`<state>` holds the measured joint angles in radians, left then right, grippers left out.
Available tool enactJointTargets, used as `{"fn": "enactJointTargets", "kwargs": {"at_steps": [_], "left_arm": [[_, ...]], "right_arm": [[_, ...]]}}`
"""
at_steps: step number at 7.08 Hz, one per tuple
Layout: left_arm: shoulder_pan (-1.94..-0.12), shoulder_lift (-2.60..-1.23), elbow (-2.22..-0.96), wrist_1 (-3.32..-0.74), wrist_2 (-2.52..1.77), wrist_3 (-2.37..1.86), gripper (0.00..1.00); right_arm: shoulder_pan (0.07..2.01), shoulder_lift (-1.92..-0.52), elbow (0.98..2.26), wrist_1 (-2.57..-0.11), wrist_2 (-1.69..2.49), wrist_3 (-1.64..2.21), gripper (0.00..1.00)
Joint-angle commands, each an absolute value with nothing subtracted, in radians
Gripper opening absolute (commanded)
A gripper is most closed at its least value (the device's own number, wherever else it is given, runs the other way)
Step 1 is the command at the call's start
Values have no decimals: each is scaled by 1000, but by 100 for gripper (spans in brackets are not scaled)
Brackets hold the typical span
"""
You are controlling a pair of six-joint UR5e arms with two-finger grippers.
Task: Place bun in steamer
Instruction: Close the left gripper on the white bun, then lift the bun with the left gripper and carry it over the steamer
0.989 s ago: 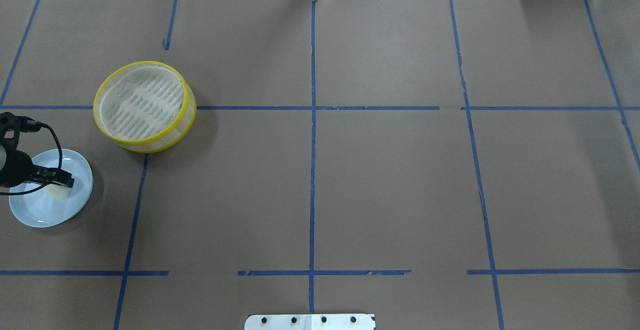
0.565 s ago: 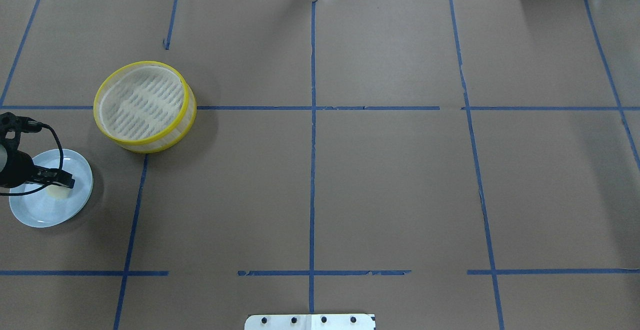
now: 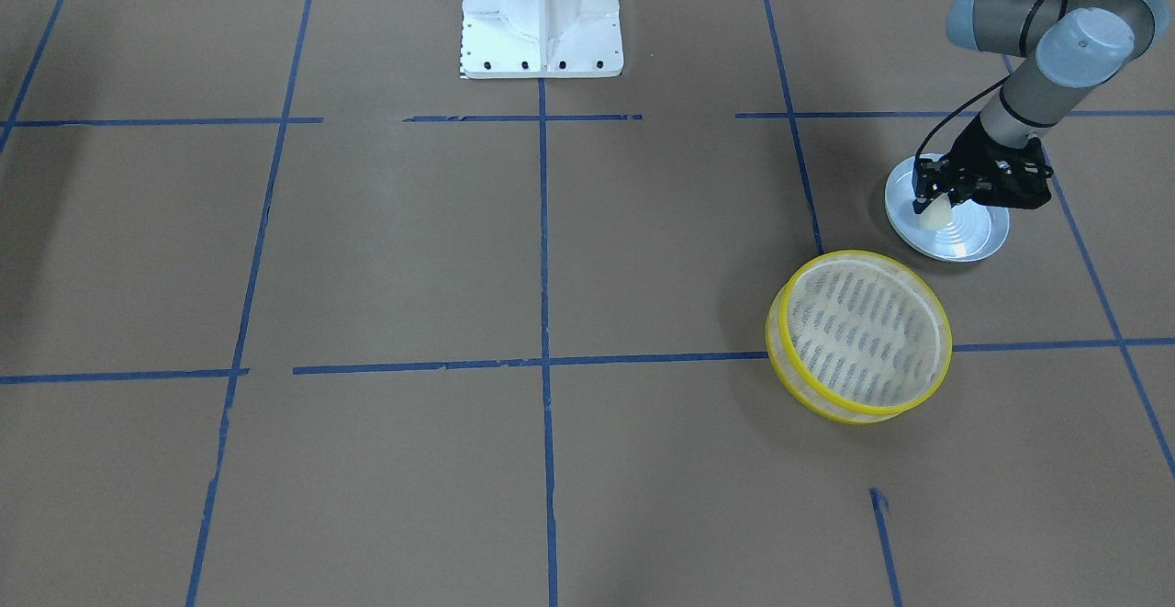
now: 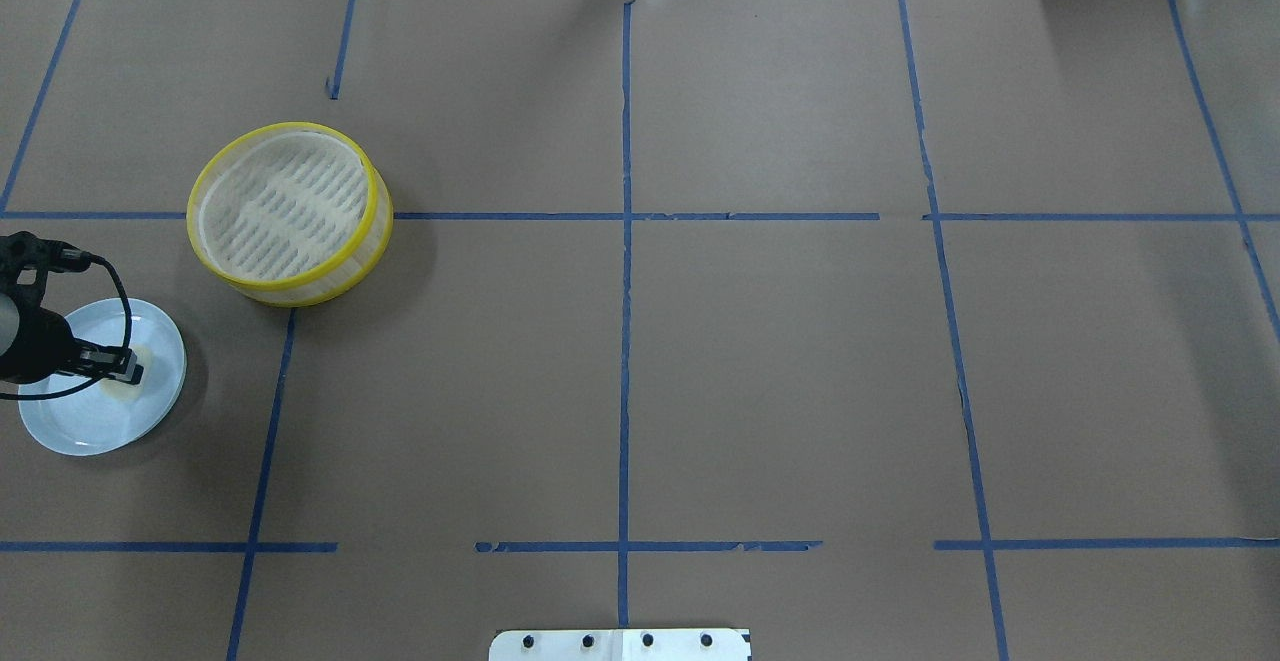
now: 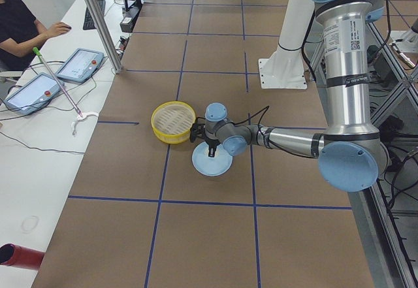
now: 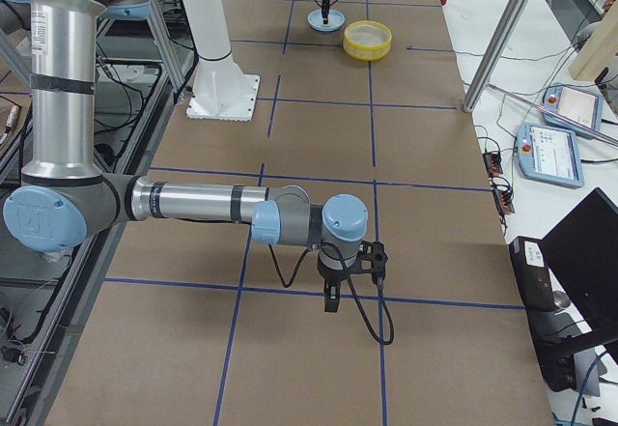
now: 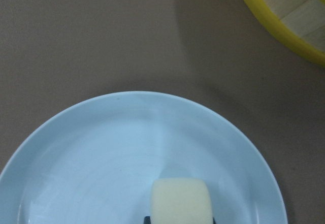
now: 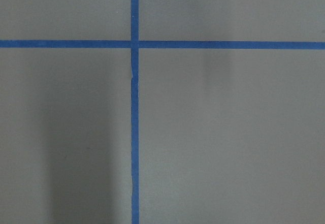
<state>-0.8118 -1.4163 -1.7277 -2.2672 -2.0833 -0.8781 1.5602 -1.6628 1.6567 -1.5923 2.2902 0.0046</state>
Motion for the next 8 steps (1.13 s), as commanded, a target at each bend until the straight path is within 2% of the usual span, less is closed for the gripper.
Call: {"fn": "enactJointTargets", "kwargs": {"at_steps": [1,4,6,8], "left_arm": [[-819,-1407,-1756,-2263,-2086,-871,11],[-882,-1351,-1876,-2191,-2228,-782,12],[-988,-1382,-1943,-1956,-2232,-630,12],[-1095,-1597,-1962,-1609,-2224,-478,12]], "right_arm": [[1562,-1663,1657,-1592,2290,5,100],[1562,-1663,1657,-1592,2290,5,100],[1562,-1663,1657,-1592,2290,5,100],[1562,-1663,1657,-1592,2290,5,100]]}}
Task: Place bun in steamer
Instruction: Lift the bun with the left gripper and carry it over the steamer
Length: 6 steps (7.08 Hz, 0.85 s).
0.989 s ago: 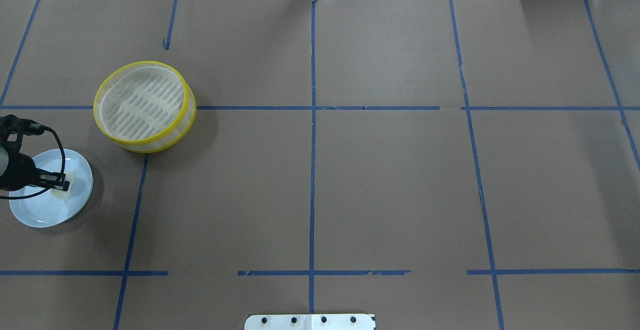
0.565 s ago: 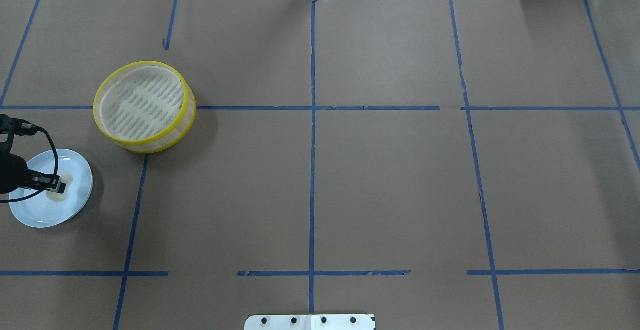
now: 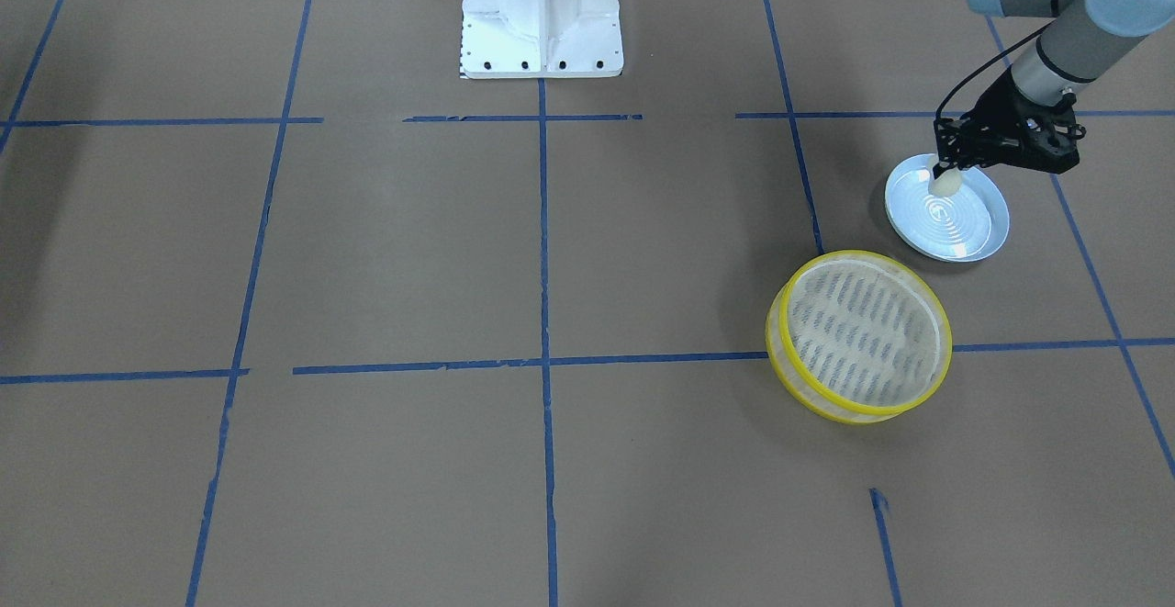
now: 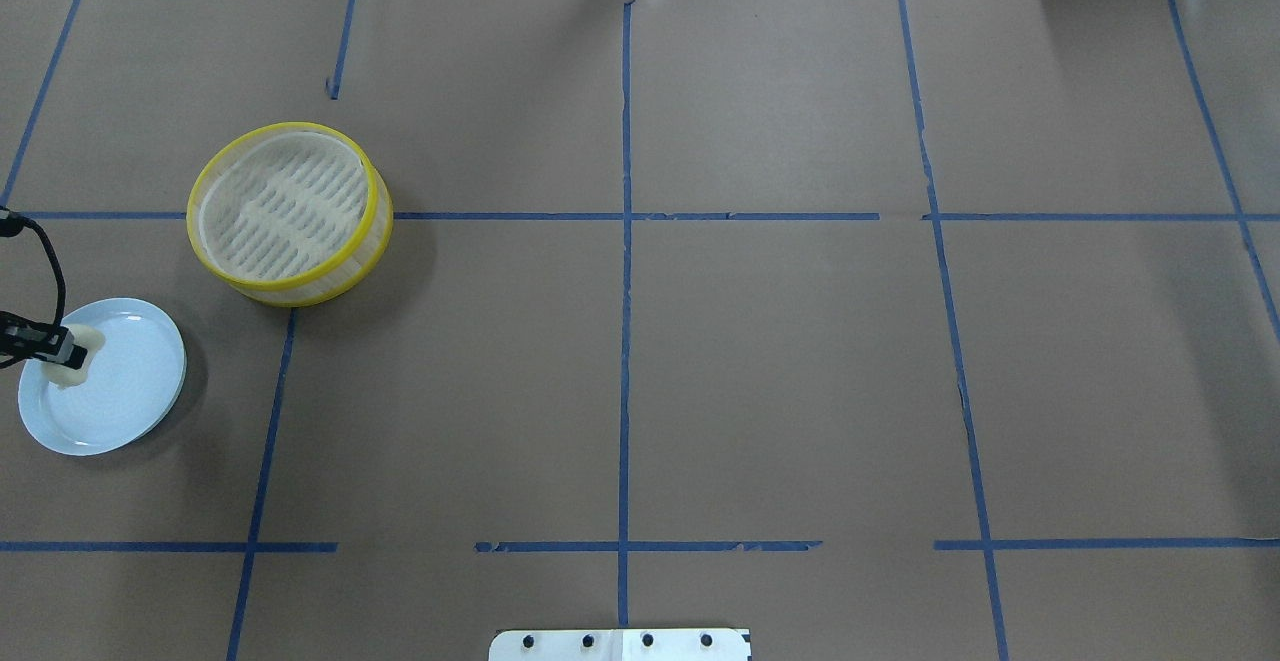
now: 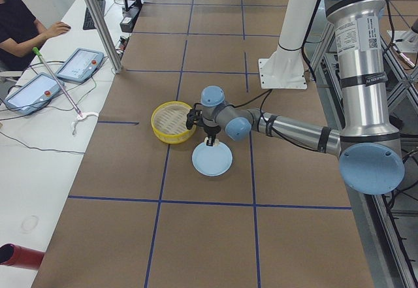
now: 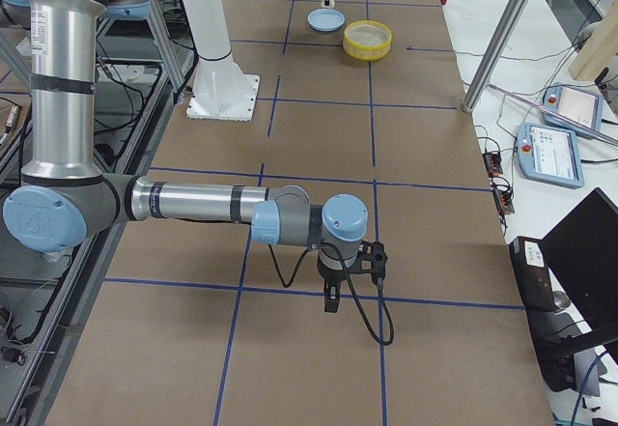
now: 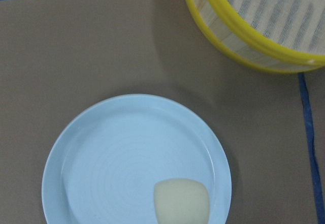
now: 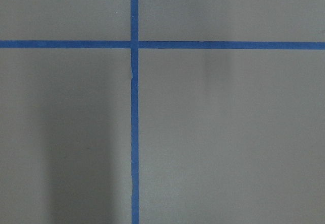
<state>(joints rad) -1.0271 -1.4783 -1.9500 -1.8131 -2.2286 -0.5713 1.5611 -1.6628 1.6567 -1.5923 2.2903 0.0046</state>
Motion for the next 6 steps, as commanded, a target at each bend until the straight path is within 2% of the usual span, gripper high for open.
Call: {"fn": "enactJointTargets", "kwargs": {"at_steps": [1,2,4,6], "left_arm": [[-1117,-1744,-1939,-1444,-2220,-432,12],[-1117,-1869,-1889,-1345,-2220,-430,12],[-1108,-2026,-1717,-1345,-2226,-442,12],[-1068,-2049,-1610,-1475,-2227,-462,15]], "right_arm": [[1560,-1663,1657,-1592,2290,5,100],[1562,-1663,1657,-1592,2290,5,100],[1560,-1663,1657,-1592,2290,5,100],[1562,-1663,1657,-1592,2290,5,100]]}}
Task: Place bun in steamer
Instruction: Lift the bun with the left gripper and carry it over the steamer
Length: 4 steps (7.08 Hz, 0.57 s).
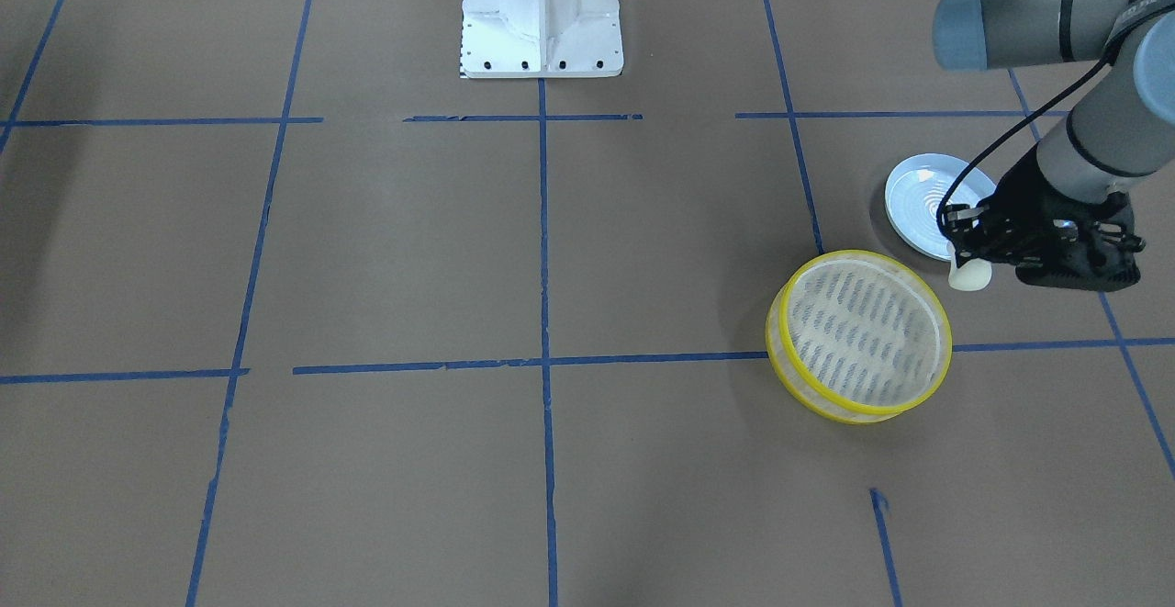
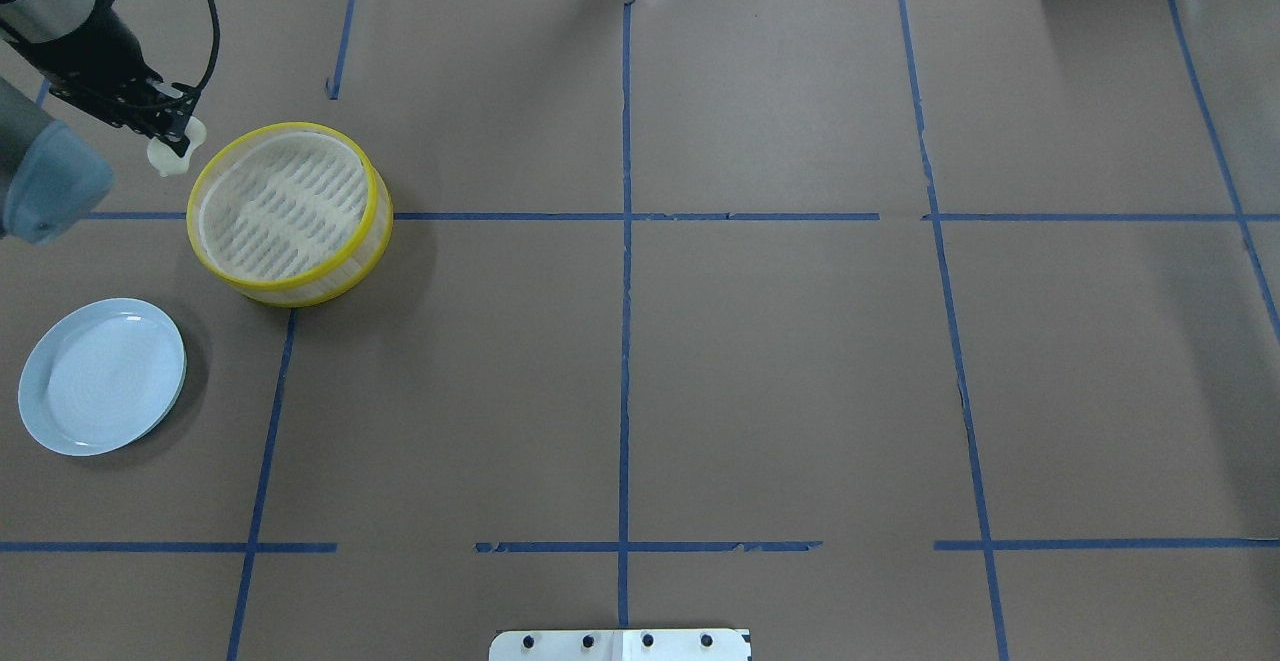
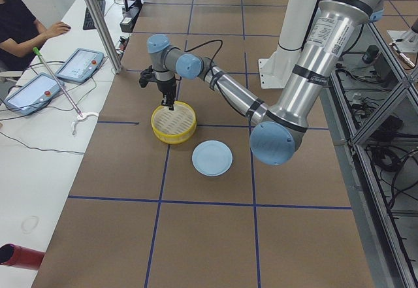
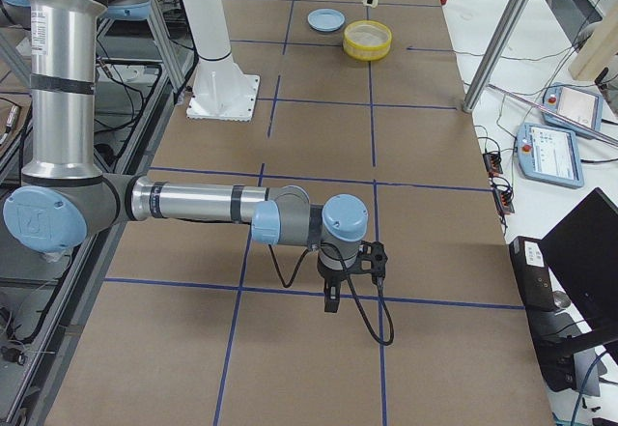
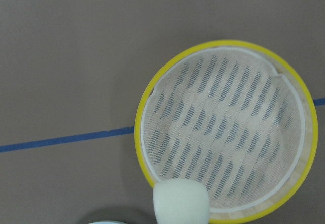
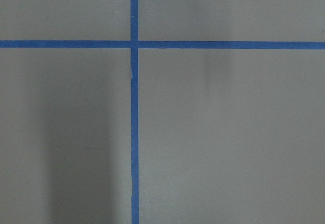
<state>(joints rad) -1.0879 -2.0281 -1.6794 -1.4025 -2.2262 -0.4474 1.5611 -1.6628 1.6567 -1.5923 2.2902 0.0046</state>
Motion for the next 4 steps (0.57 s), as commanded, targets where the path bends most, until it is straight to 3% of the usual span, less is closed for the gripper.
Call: {"fn": "enactJointTargets", "kwargs": {"at_steps": [1,4], "left_arm": [[-1045,-2046,-1577,-1543,-2227,-509,18],[-1003,-2042,-1543,-1580,-2227,-515,34]], "right_arm": [[1562,-1663,1657,-1592,2290,5,100],[1560,-1663,1657,-1592,2290,5,100]]}}
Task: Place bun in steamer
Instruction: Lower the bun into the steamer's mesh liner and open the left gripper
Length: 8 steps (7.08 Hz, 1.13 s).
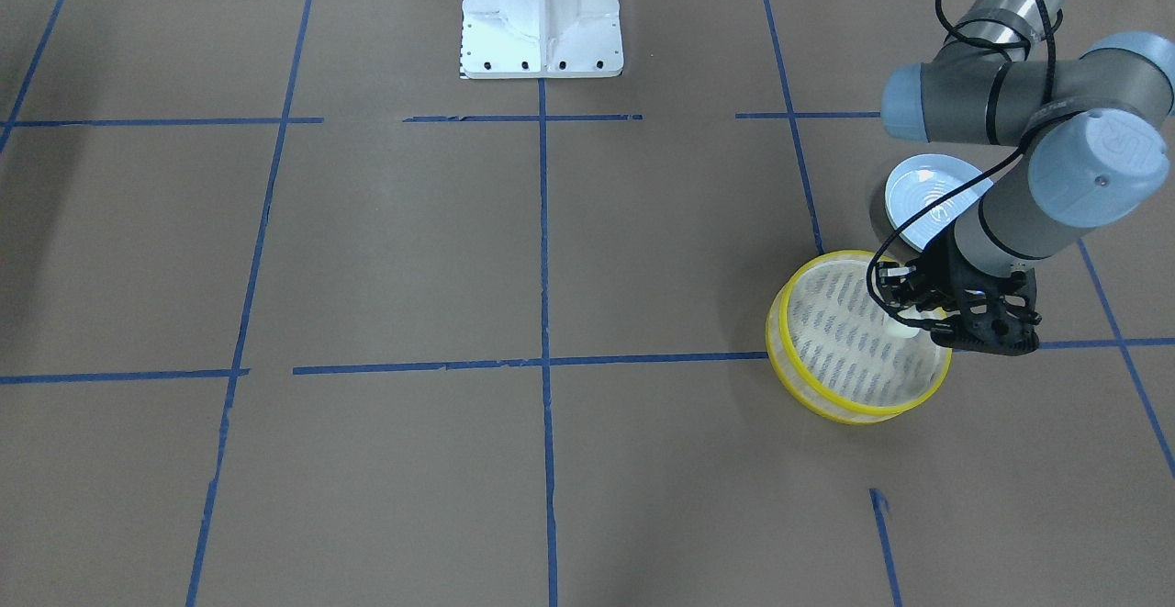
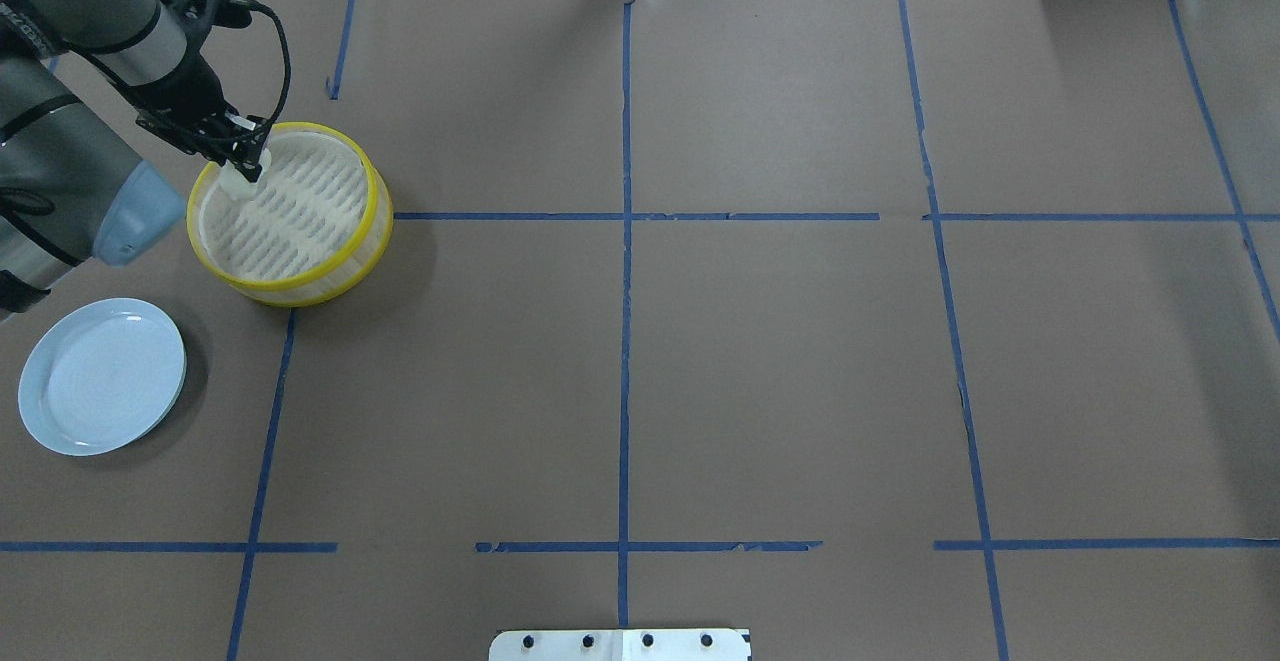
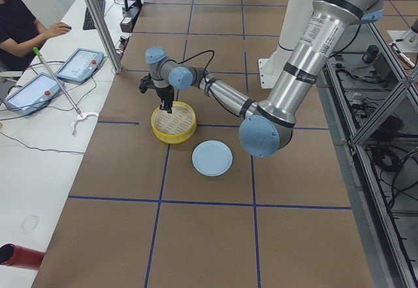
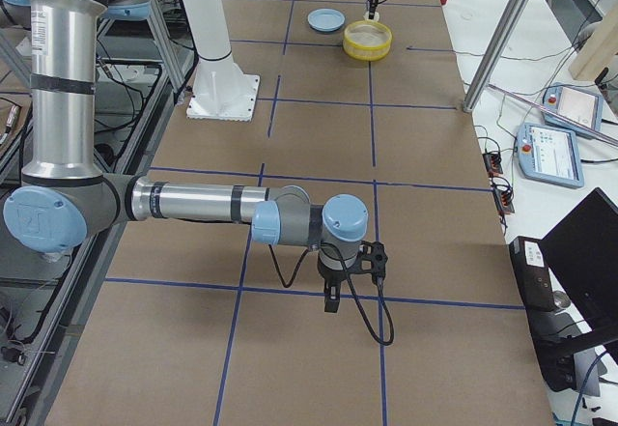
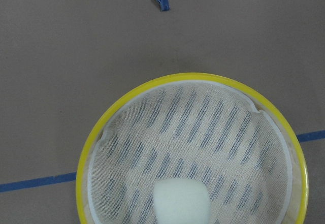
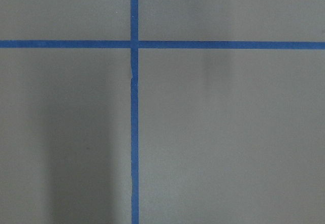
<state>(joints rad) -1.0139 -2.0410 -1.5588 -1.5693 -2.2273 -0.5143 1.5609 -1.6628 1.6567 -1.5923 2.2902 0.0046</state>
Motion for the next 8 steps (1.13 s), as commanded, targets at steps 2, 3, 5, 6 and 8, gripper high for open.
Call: {"fn": "enactJointTargets", "kwargs": {"at_steps": [2,3,5,6,8], "left_arm": [[-967,-2039,-1487,-1707,-2226,-592,34],[-959,-2039,-1459,-1748,-2226,-601,34],[-956,-2039,-1454,-1749,-2226,-601,34],[-951,-2037,-1447,-1750,-2224,-601,34],[-948,-2037,-1414,-1784,-2224,-603,34]], "right_arm": [[1562,-1663,1657,-1592,2290,5,100],[1562,-1663,1657,-1592,2290,5,100],[1560,-1663,1657,-1592,2290,5,100],[1560,-1663,1657,-1592,2290,5,100],[1562,-1663,1657,-1592,2290,5,100]]}}
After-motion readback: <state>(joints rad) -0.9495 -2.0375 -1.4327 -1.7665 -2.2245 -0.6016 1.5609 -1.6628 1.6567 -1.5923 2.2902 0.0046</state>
